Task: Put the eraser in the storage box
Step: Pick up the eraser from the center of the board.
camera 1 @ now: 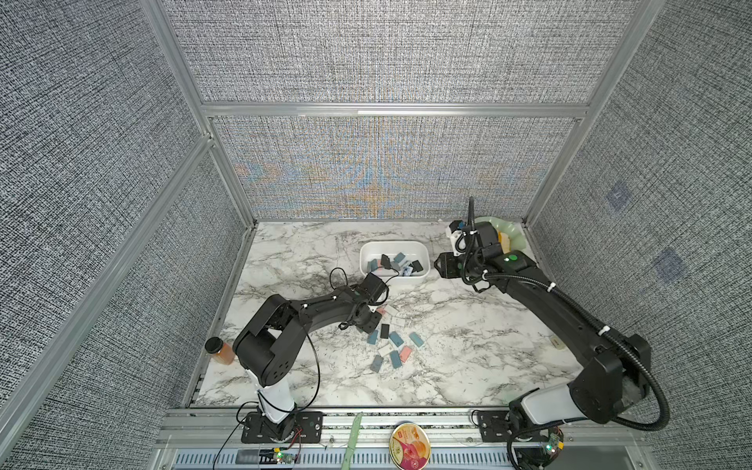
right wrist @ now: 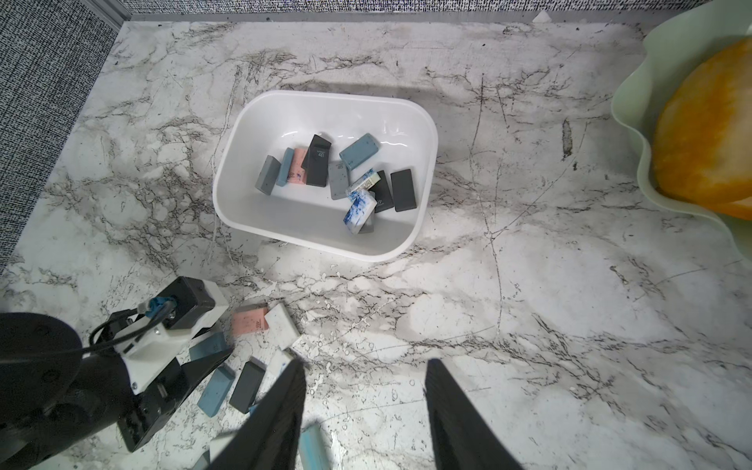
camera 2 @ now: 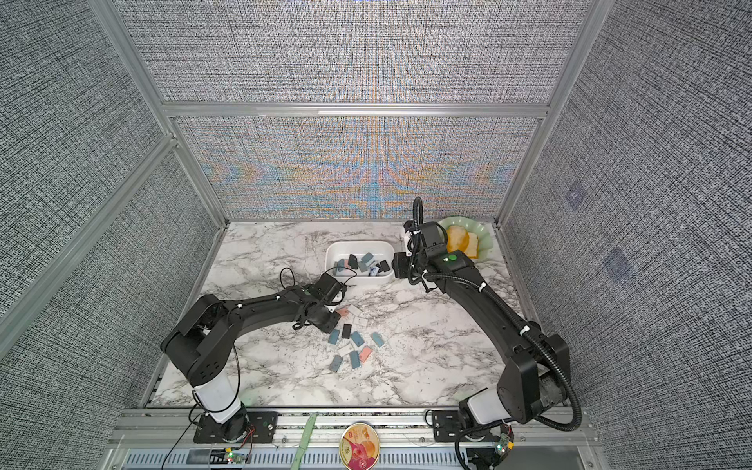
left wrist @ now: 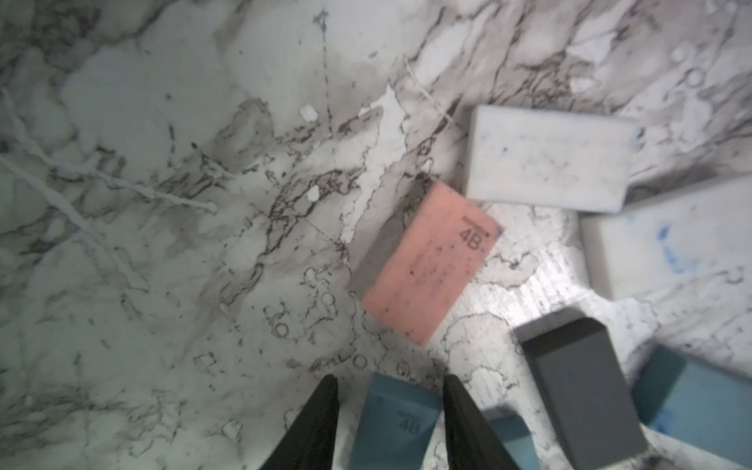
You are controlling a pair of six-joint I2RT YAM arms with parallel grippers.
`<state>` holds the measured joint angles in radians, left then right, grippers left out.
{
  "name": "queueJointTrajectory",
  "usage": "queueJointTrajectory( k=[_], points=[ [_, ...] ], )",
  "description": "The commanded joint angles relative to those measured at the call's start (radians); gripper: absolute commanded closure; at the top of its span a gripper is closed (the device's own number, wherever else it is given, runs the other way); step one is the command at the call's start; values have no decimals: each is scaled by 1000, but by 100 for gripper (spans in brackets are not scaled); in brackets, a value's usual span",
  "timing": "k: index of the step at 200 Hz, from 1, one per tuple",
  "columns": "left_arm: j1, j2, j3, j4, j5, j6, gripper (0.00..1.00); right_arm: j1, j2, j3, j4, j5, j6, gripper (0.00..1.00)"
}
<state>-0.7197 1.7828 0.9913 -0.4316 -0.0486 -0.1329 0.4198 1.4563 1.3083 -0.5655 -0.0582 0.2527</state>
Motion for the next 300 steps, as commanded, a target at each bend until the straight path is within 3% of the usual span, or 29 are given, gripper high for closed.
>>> queueJointTrajectory(
  k=[1,165,300],
  points=[
    [-1,10,-45,-45,39,-61,56,1,-4,-5,0,8,4,49],
    [-7,-33,-83,-156,33,-149,57,0,-1,-17,15,-13,14,49],
    [-24,-23,-36,-206,26,-216,72,-1,14,-20,28,-23,24,49]
  ],
)
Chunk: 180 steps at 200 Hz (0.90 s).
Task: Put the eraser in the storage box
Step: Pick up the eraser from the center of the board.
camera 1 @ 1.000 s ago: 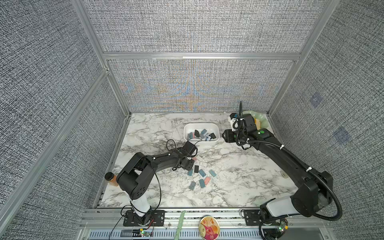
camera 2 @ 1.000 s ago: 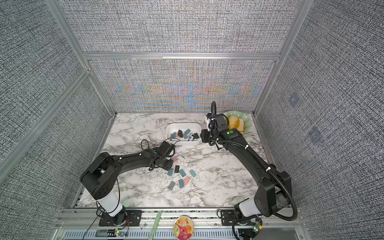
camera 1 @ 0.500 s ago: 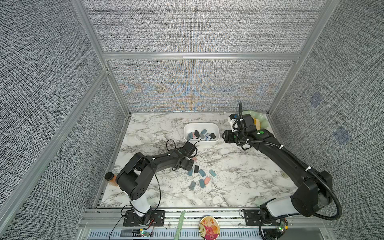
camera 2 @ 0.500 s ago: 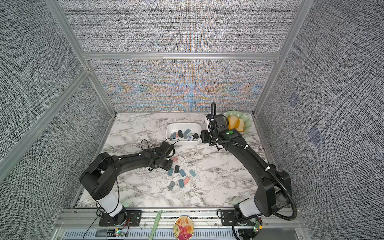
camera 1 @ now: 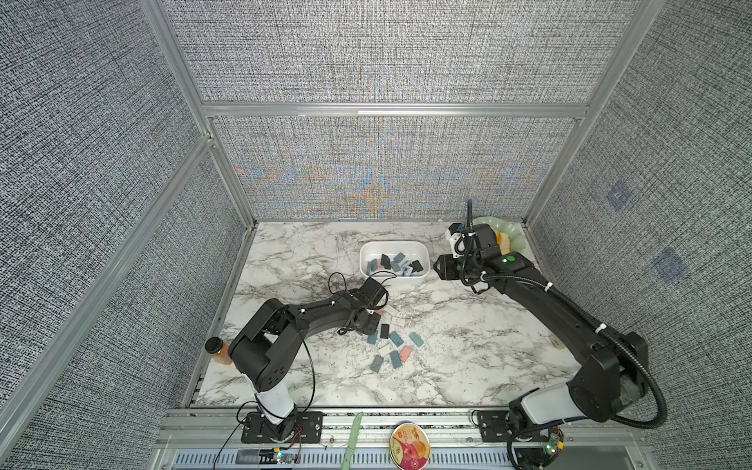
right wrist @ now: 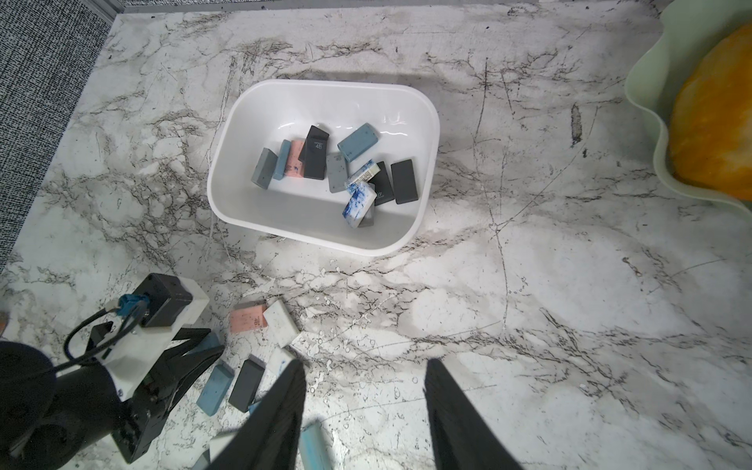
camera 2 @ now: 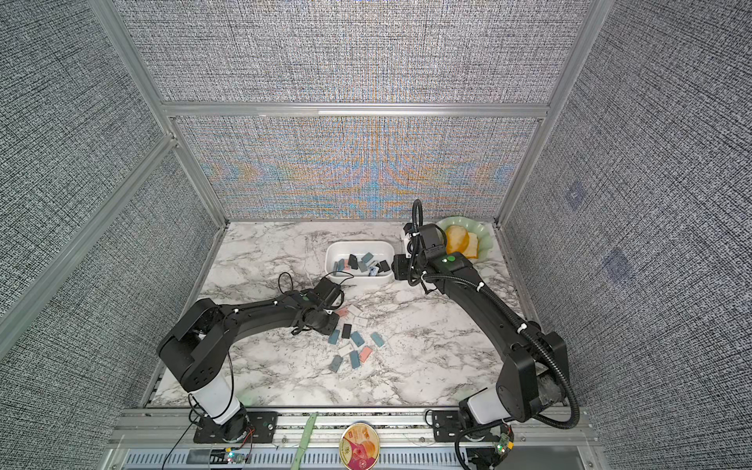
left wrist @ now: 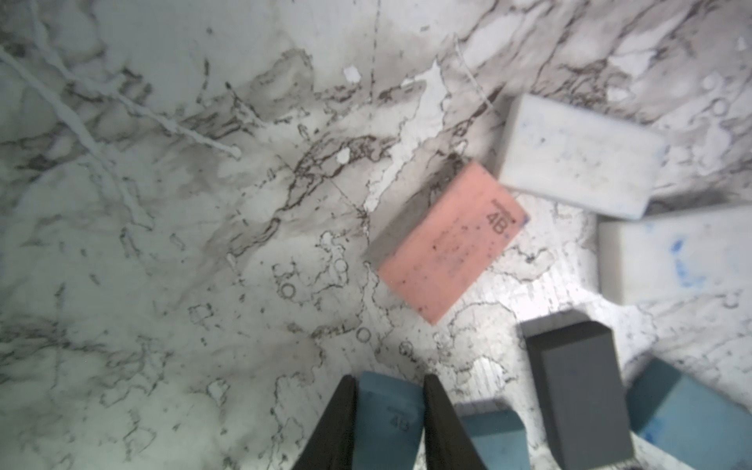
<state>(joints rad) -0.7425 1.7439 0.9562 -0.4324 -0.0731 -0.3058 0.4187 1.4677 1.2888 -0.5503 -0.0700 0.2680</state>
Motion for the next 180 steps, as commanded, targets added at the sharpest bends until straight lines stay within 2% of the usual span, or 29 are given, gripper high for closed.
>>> queueJointTrajectory(
  k=[1,124,180],
  points=[
    [-1,16,1,-206,50,-45,72,0,2,0,12,-11,9,49],
    [2,41,158,-294,-25,-123,72,0,0,-8,15,-8,11,49],
    [21,52,271,-336,-62,-135,72,-1,0,-7,11,-3,7,49]
  ],
)
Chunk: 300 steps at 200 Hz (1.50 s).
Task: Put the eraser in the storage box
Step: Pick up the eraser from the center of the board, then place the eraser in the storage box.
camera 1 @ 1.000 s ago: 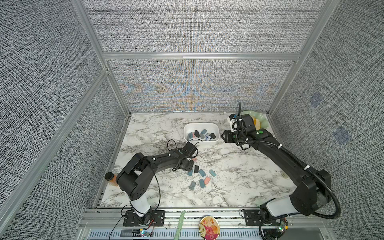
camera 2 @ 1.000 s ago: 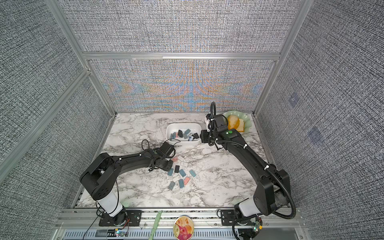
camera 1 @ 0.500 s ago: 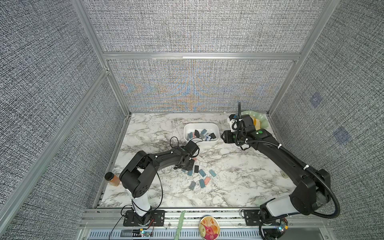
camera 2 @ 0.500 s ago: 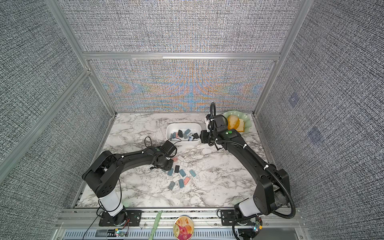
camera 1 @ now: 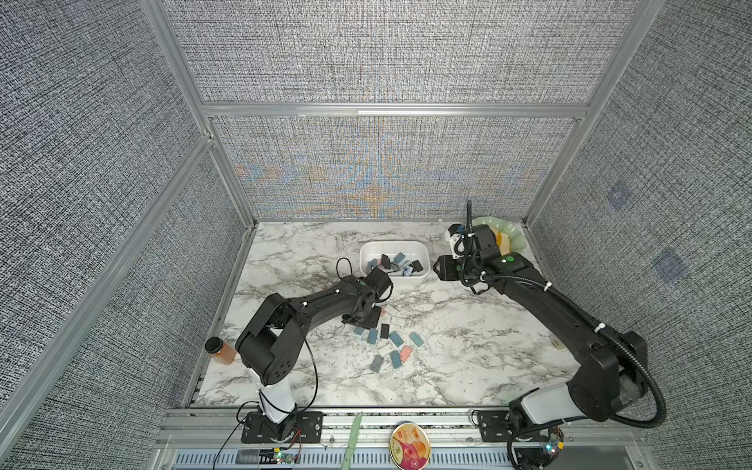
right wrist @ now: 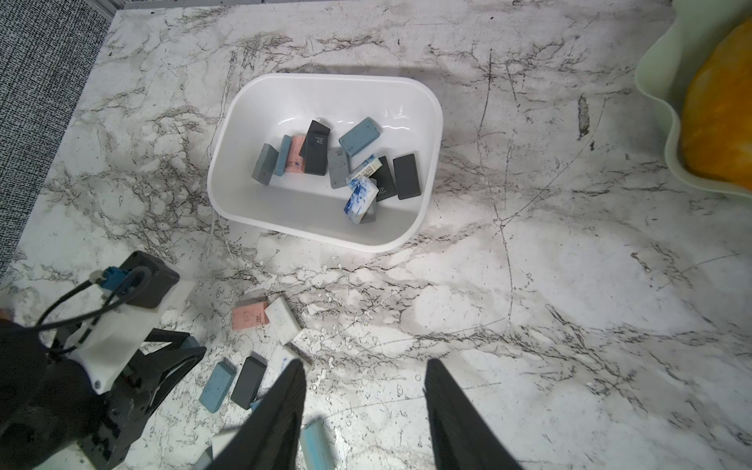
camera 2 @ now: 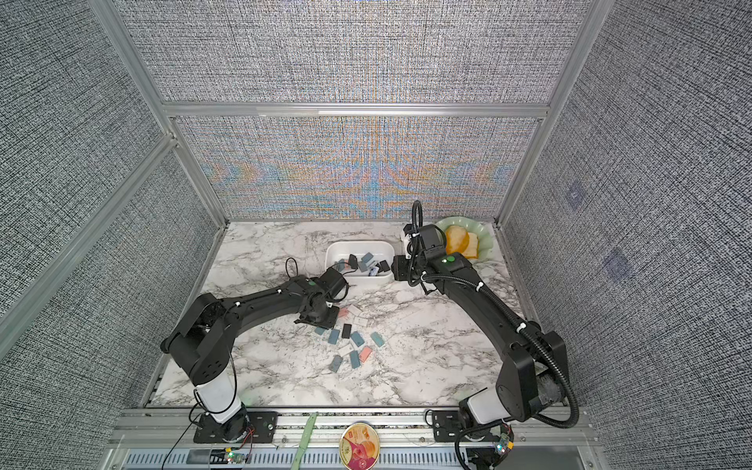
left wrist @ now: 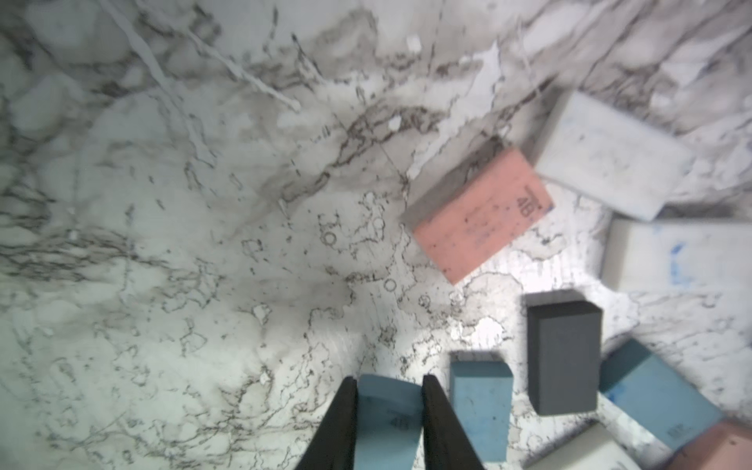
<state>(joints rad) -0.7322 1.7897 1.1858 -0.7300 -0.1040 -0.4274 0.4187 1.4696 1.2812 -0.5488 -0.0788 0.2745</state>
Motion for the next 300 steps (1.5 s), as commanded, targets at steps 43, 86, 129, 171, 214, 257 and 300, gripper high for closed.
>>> queueJointTrajectory(
  k=[43,86,129,171,214,257,300],
  points=[
    [50,40,204,-74,-32,12,72,-4,-5,1,8,7,-2,49],
    [93,118,429,-131,-33,51,72,-11,-8,-1,7,8,-8,49],
    [134,251,671,-170,-5,88,72,-27,-17,-12,8,7,-5,49],
    [152,395,859,-177,14,89,72,-47,-35,-23,-3,7,-8,49],
    [176,491,916,-122,67,60,72,-64,-53,-40,-16,8,-7,49],
    [184,534,906,-52,83,55,72,-74,-67,-54,-23,7,-2,49],
    [187,561,894,-3,79,55,68,-75,-87,-70,-26,6,9,49]
  ],
)
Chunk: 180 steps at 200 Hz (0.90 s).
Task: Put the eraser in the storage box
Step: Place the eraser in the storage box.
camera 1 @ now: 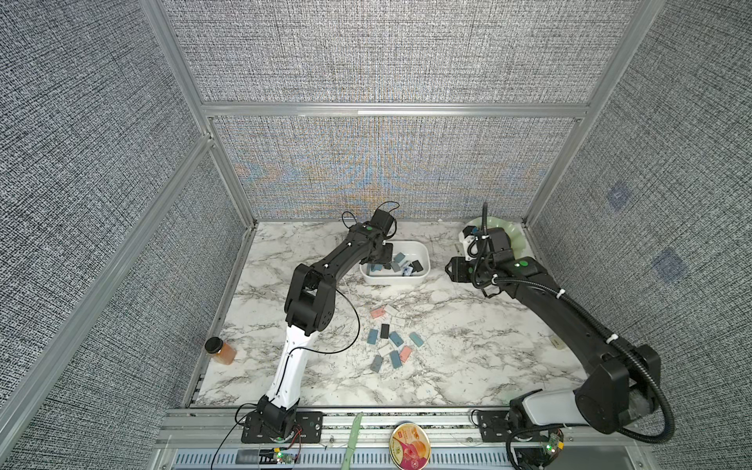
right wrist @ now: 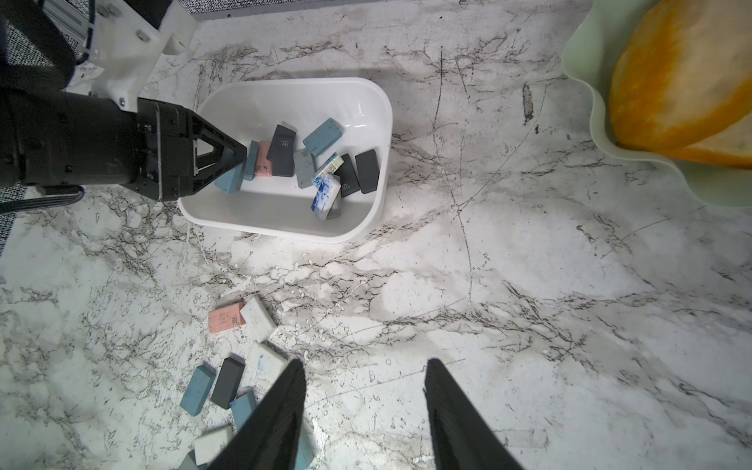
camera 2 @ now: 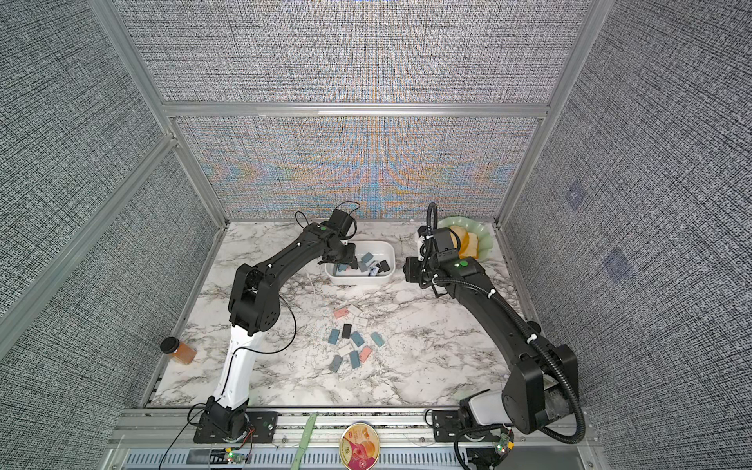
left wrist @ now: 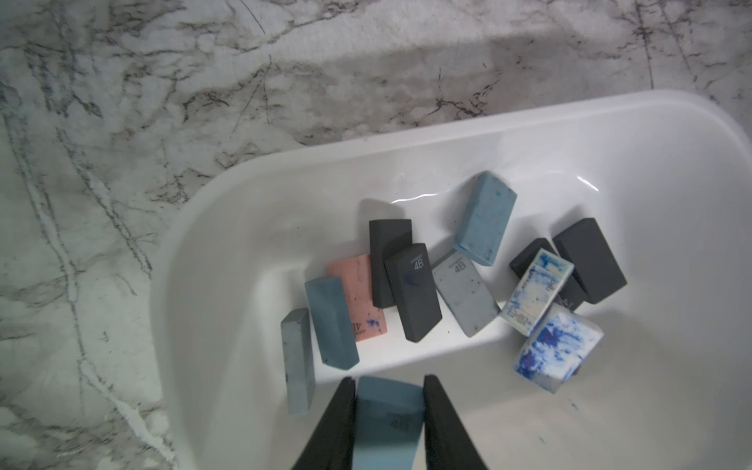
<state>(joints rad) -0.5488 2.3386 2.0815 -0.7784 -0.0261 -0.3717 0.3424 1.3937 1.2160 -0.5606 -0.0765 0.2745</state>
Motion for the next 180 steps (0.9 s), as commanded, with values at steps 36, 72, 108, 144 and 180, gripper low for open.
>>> queueJointTrajectory(
  k=[36,72,108,144,180],
  points=[
    [3,31,-5,51,9,-3,58,1,-26,-11,-23,5,11,49],
    [6,19,-10,61,3,-8,49,0,-43,-17,-27,9,14,48],
    [6,-56,-24,87,15,-6,48,1,-52,-32,-38,5,13,46],
    [5,-234,-180,210,41,-4,48,9,-57,-30,-67,-17,-1,45],
    [0,-460,-381,338,65,-20,48,31,-99,-83,-36,-56,-9,45]
  ],
)
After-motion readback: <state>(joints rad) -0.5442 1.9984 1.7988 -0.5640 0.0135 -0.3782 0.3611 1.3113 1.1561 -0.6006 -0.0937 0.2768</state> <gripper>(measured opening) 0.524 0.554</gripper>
